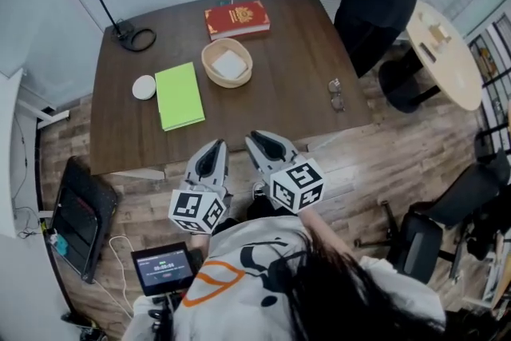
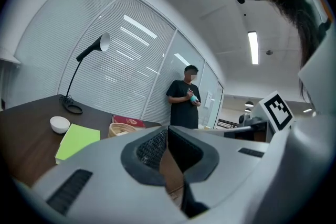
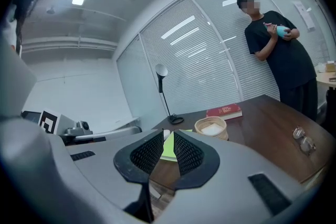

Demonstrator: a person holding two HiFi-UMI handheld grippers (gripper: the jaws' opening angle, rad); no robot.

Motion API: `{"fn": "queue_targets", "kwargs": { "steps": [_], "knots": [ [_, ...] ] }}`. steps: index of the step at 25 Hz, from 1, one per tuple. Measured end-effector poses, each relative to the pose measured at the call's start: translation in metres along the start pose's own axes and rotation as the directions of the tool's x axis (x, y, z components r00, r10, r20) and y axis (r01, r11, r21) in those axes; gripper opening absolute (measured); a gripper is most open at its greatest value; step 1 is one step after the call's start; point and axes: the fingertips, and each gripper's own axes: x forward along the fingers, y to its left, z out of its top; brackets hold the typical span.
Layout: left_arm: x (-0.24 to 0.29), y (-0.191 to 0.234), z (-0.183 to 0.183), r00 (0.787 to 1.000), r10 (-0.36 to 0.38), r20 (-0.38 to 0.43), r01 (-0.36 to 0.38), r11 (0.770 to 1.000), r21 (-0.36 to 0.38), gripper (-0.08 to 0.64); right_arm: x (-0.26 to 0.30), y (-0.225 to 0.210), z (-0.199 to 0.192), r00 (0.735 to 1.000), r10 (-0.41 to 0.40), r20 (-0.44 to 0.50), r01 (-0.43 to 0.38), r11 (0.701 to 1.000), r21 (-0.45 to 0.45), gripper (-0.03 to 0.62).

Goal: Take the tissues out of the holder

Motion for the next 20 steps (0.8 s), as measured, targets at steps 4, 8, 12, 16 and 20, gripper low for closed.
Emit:
{"fn": "queue_targets", "kwargs": {
  "steps": [4, 8, 12, 16, 20],
  "knots": [
    [0.028, 0.004, 0.001, 1.0, 0.02, -0.002, -0.02, 1.0, 0.0, 0.0, 0.013, -0.024, 0.008, 1.0, 0.021, -0.011, -0.021, 1.0, 0.002, 0.069],
    [0.054, 0.006, 0.0, 0.999, 0.036, -0.008, -0.036, 0.999, -0.003, -0.001, 0.027, -0.045, 0.015, 0.999, 0.042, -0.022, -0.042, 0.999, 0.007, 0.069],
    [0.075, 0.009, -0.002, 0.998, 0.053, -0.017, -0.053, 0.999, -0.002, -0.001, 0.037, -0.064, 0.018, 0.998, 0.059, -0.032, -0.058, 0.998, 0.017, 0.067],
    [0.089, 0.012, -0.003, 0.997, 0.075, -0.019, -0.075, 0.997, -0.003, 0.0, 0.045, -0.077, 0.019, 0.996, 0.081, -0.044, -0.08, 0.996, 0.027, 0.067],
    [0.097, 0.012, -0.005, 0.995, 0.092, -0.033, -0.093, 0.996, -0.002, -0.001, 0.052, -0.086, 0.018, 0.994, 0.096, -0.058, -0.094, 0.995, 0.044, 0.067]
  ]
}}
